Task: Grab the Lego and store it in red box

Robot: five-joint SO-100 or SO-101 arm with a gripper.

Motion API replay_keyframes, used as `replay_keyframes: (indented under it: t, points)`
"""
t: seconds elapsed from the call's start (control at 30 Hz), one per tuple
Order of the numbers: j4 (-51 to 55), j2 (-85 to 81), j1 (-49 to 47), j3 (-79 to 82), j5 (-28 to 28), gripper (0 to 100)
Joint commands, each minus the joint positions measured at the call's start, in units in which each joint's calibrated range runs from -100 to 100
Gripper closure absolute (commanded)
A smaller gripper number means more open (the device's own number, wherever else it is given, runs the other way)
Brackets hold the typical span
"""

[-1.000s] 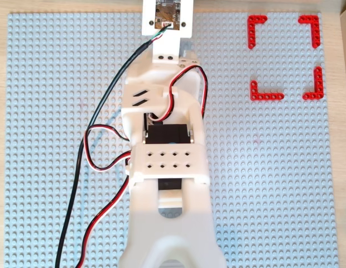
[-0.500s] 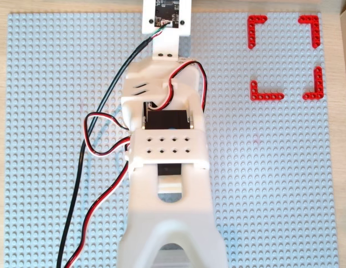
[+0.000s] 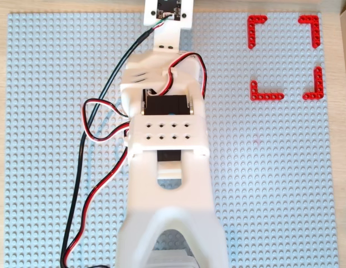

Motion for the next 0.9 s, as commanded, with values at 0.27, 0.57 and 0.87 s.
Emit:
replay_keyframes:
  t: [0.27, 0.57, 0.87]
  points:
    - [6.06, 4.07, 0.07, -8.61, -0.22, 80]
    - [6.06, 4.15, -0.01, -8.61, 0.04, 91]
    - [6.06, 4.15, -0.01, -8.52, 0.04, 92]
